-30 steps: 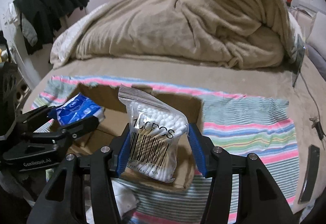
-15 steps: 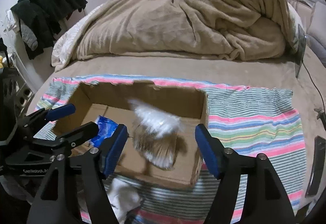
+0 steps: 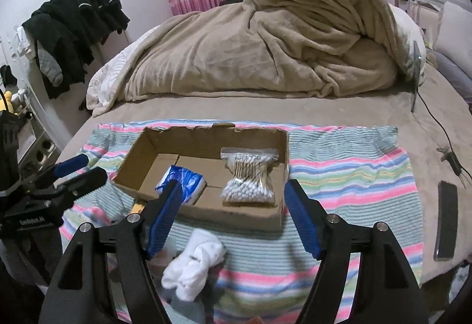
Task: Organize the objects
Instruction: 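Open both tools to release the items in the box and withdraw, then grasp gray dotted glove with left tool while right tool grasps white socks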
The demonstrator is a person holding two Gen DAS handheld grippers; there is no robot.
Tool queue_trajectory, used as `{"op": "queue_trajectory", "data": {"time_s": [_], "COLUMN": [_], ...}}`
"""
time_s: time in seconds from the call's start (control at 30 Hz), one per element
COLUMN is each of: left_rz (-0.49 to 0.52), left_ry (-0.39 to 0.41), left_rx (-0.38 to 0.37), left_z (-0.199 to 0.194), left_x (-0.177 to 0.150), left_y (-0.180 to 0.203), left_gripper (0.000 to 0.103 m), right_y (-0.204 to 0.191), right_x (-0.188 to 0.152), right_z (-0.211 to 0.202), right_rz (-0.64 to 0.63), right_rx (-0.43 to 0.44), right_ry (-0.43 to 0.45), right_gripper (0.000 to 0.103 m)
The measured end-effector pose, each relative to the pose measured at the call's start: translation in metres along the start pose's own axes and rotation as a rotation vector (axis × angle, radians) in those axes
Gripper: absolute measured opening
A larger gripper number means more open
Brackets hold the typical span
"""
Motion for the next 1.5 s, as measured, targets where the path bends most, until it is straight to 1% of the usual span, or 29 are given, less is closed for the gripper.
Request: {"op": "queue_trajectory", "data": {"time_s": [0.27, 0.47, 0.53, 0.63, 1.23, 1.33, 1.37, 1.4, 1.43, 1.5], "left_rz": [0.013, 0.000, -0.006, -0.021, 0.017, 0.024, 0.027, 0.031, 0.036, 0.049], "left_ry": [0.011, 0.007, -0.002, -0.040, -0.120, -0.144, -0.151, -0.158, -0.166, -0.181], "left_rx": [0.009, 0.010, 0.007, -0.003, 0.060, 0.063, 0.062, 0.060, 0.056, 0.059], "left_z": [-0.027, -0.032, -0.028, -0.016, 0.032, 0.043, 0.047, 0.050, 0.053, 0.061], "left_x": [-0.016, -0.030, -0.036, -0.048, -0.092, -0.099, -0.102, -0.104, -0.106, -0.111], "left_y": [-0.006, -0.010, -0.011, -0.013, -0.023, -0.024, -0.024, -0.023, -0.022, -0.020], "left_gripper": [0.099, 0.099, 0.099, 0.099, 0.099, 0.097, 0.094, 0.089, 0.087, 0.079], "right_y": [-0.019, -0.025, -0.023, -0.022, -0.018, -0.016, -0.016, -0.015, -0.014, -0.013], "right_x": [-0.011, -0.024, -0.029, -0.037, -0.077, -0.083, -0.085, -0.087, -0.089, -0.092], "right_z": [-0.025, -0.027, -0.024, -0.016, 0.035, 0.044, 0.047, 0.050, 0.053, 0.058], "right_rz": [-0.018, -0.015, -0.004, 0.006, 0.023, 0.031, 0.035, 0.038, 0.042, 0.052], "right_rx": [0.005, 0.017, 0.019, 0.026, 0.039, 0.044, 0.044, 0.046, 0.048, 0.050], "right_ry": [0.014, -0.002, -0.012, -0.031, -0.145, -0.165, -0.171, -0.177, -0.183, -0.193], "right_gripper": [0.075, 0.075, 0.075, 0.075, 0.075, 0.075, 0.075, 0.075, 0.075, 0.075]}}
Point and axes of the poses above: each gripper's, at about its wrist camera, not at the fingertips, and z roughly the way its jaws point, y to its right, x to its top, the point moved 10 cm from there along z, roughly the way its jaws point, and after that the axes turned 13 degrees about x, right-handed, at the moved point
